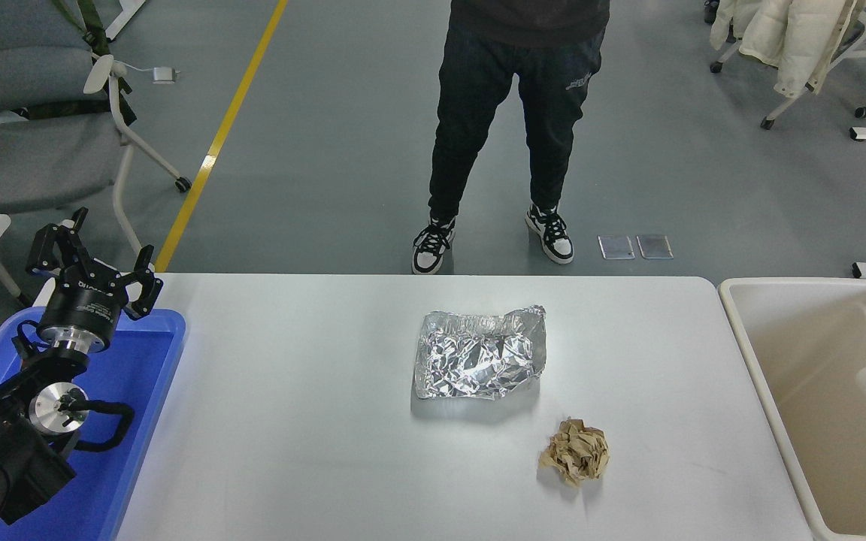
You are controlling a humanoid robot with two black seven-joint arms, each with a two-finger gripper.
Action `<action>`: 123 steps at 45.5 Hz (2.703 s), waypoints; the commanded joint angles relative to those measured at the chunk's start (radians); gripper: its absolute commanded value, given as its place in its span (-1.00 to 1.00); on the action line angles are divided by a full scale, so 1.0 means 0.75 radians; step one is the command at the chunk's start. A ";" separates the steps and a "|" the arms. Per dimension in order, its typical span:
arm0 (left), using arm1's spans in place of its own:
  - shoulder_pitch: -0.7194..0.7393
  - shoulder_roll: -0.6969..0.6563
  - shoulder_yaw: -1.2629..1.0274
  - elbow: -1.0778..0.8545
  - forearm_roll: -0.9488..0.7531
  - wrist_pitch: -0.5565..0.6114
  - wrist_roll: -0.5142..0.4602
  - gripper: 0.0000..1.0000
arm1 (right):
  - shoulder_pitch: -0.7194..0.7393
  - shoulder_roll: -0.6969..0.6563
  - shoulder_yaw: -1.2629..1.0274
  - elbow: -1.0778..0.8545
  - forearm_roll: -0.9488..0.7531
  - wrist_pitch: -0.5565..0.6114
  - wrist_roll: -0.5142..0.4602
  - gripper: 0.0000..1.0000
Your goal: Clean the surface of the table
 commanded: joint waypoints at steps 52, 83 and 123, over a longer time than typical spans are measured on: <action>0.000 0.000 0.000 0.001 -0.001 0.004 0.000 1.00 | -0.067 -0.297 0.808 0.797 0.263 0.064 0.018 0.98; 0.000 0.000 0.000 -0.001 -0.001 0.004 0.000 1.00 | -0.356 0.046 1.420 1.084 -0.115 0.604 0.385 0.98; 0.000 0.000 0.000 0.001 -0.001 0.002 0.000 1.00 | -0.264 0.081 1.275 1.206 -0.038 0.410 0.301 0.98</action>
